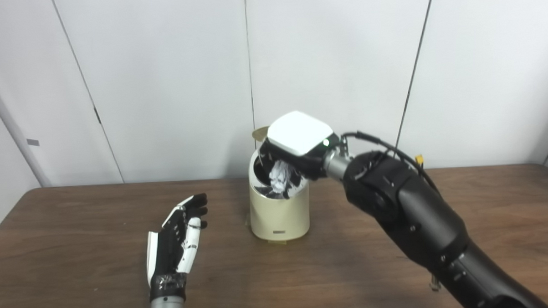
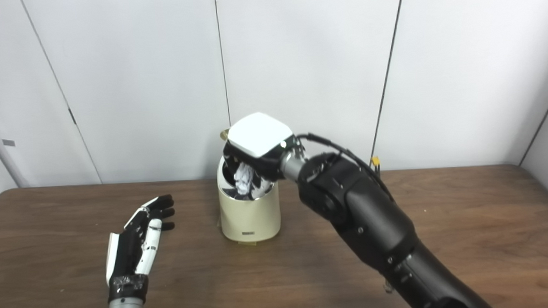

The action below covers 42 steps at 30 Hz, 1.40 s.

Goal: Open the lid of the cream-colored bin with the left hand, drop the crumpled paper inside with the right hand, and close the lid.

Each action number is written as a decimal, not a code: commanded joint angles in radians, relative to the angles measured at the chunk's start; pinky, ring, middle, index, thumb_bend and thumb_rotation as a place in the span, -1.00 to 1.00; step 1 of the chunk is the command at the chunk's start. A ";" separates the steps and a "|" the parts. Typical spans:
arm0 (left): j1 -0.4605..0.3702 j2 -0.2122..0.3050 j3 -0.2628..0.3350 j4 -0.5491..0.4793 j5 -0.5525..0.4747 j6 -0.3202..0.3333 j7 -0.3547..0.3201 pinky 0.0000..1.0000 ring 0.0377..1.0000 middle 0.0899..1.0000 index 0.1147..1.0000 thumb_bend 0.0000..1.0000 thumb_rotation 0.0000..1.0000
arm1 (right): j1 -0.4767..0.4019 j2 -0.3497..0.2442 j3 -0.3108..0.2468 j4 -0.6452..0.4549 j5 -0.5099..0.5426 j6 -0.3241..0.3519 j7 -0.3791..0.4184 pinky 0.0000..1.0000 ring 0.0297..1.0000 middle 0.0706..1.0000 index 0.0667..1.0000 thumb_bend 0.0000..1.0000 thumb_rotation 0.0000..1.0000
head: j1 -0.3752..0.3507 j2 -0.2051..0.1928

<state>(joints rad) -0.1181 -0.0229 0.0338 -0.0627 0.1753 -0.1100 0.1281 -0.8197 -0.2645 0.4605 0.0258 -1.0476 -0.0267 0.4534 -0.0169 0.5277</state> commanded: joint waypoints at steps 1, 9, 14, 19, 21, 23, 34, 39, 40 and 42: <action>-0.023 -0.001 -0.004 -0.030 0.006 -0.025 0.009 0.35 0.50 0.51 0.50 -0.47 0.46 | -0.039 -0.025 -0.017 0.004 -0.004 -0.044 -0.103 -0.53 -0.29 -0.12 -0.13 0.04 -1.00 | -0.001 0.000; -0.022 0.000 -0.006 -0.031 0.013 -0.024 0.011 0.34 0.49 0.50 0.50 -0.48 0.47 | -0.012 -0.021 -0.024 0.069 -0.003 -0.097 -0.261 -0.59 -0.33 -0.10 -0.10 0.03 -1.00 | -0.002 0.000; -0.021 -0.002 -0.007 -0.032 0.007 -0.026 0.010 0.35 0.48 0.49 0.49 -0.47 0.46 | 0.004 -0.029 -0.014 0.077 -0.014 -0.114 -0.295 -0.51 -0.31 -0.04 -0.09 0.02 -1.00 | -0.003 0.001; -0.020 0.000 -0.010 -0.031 0.016 -0.028 0.012 0.34 0.48 0.49 0.49 -0.47 0.47 | 0.028 -0.015 -0.028 0.099 0.008 -0.136 -0.372 -0.37 -0.22 0.04 -0.13 0.00 -1.00 | -0.005 -0.001; -0.020 0.000 -0.010 -0.030 0.016 -0.030 0.012 0.32 0.47 0.49 0.49 -0.47 0.47 | 0.036 -0.007 -0.036 0.100 0.019 -0.128 -0.386 -0.33 -0.18 0.05 -0.15 -0.01 -1.00 | -0.005 -0.001; -0.021 0.001 -0.010 -0.029 0.013 -0.028 0.011 0.32 0.47 0.49 0.49 -0.47 0.46 | 0.040 0.000 -0.045 0.087 0.028 -0.103 -0.361 -0.37 -0.19 0.07 -0.15 -0.02 -1.00 | -0.007 -0.002; -0.025 0.002 -0.012 -0.021 0.009 -0.031 0.008 0.32 0.47 0.49 0.49 -0.47 0.43 | 0.036 0.029 -0.083 -0.008 0.088 0.054 -0.114 -0.35 -0.18 -0.07 -0.07 0.00 -1.00 | -0.010 -0.002; -0.025 0.001 -0.013 -0.020 0.003 -0.030 0.006 0.33 0.48 0.49 0.50 -0.46 0.45 | 0.035 0.034 -0.090 -0.026 0.106 0.100 -0.057 -0.34 -0.15 -0.05 -0.07 0.00 -1.00 | -0.011 0.000; -0.025 0.002 -0.013 -0.019 0.003 -0.032 0.005 0.33 0.48 0.49 0.50 -0.46 0.45 | 0.035 0.037 -0.093 -0.032 0.109 0.117 -0.040 -0.33 -0.15 -0.05 -0.07 0.00 -1.00 | -0.012 0.000; -0.025 0.002 -0.013 -0.018 0.005 -0.031 0.006 0.32 0.47 0.49 0.50 -0.47 0.44 | 0.032 0.041 -0.097 -0.042 0.115 0.153 -0.006 -0.38 -0.19 -0.08 -0.07 0.00 -1.00 | -0.011 0.000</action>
<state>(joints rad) -0.1162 -0.0196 0.0266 -0.0625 0.1719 -0.1101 0.1272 -0.7305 -0.2233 0.3817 0.0195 -0.9410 0.0983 0.4388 -0.0276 0.5262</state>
